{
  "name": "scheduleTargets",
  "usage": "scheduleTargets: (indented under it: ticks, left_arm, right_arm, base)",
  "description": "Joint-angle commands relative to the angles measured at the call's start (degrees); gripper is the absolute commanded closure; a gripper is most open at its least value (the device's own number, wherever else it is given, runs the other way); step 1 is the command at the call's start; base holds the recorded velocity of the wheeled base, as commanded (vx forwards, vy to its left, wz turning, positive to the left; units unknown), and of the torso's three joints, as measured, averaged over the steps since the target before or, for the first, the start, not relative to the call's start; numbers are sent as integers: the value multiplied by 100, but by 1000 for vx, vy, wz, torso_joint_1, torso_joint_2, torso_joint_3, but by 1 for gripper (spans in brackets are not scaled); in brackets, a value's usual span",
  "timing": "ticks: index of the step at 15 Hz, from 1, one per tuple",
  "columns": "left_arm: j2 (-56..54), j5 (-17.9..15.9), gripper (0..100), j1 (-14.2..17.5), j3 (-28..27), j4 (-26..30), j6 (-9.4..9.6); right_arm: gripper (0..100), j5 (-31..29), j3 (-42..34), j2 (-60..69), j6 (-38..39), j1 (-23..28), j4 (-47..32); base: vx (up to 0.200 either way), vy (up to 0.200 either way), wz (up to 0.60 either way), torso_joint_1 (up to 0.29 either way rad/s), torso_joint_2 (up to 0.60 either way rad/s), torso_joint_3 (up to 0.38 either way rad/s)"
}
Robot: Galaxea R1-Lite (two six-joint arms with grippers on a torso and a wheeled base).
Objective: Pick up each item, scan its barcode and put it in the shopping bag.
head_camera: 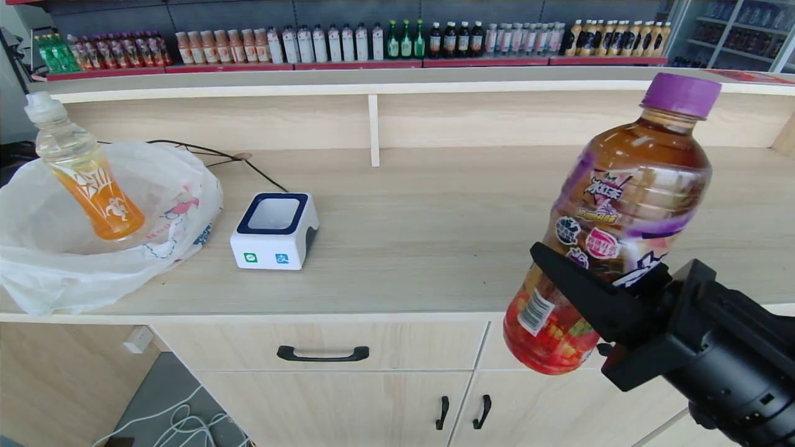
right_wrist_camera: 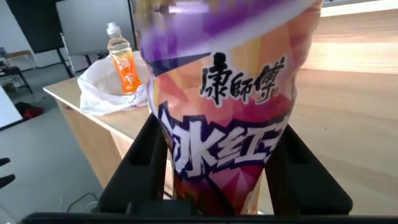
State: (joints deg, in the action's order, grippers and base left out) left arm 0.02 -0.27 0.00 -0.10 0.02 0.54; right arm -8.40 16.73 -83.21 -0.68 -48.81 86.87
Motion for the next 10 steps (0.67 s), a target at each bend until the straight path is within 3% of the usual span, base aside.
scheduleTargets:
  ticks: [1, 4, 10]
  left_arm:
    - [-2, 0, 0, 0, 1, 6, -1]
    - [-2, 0, 0, 0, 1, 6, -1]
    - [-2, 0, 0, 0, 1, -2, 8]
  right_arm:
    - [100, -224, 15, -107, -178, 56, 14]
    - [100, -909, 542, -266, -327, 100, 14]
    - [100, -900, 1034, -714, -318, 548, 58]
  base:
    - [0, 0, 0, 0, 0, 0]
    - [0, 0, 0, 0, 0, 0]
    - [0, 0, 0, 0, 0, 0]
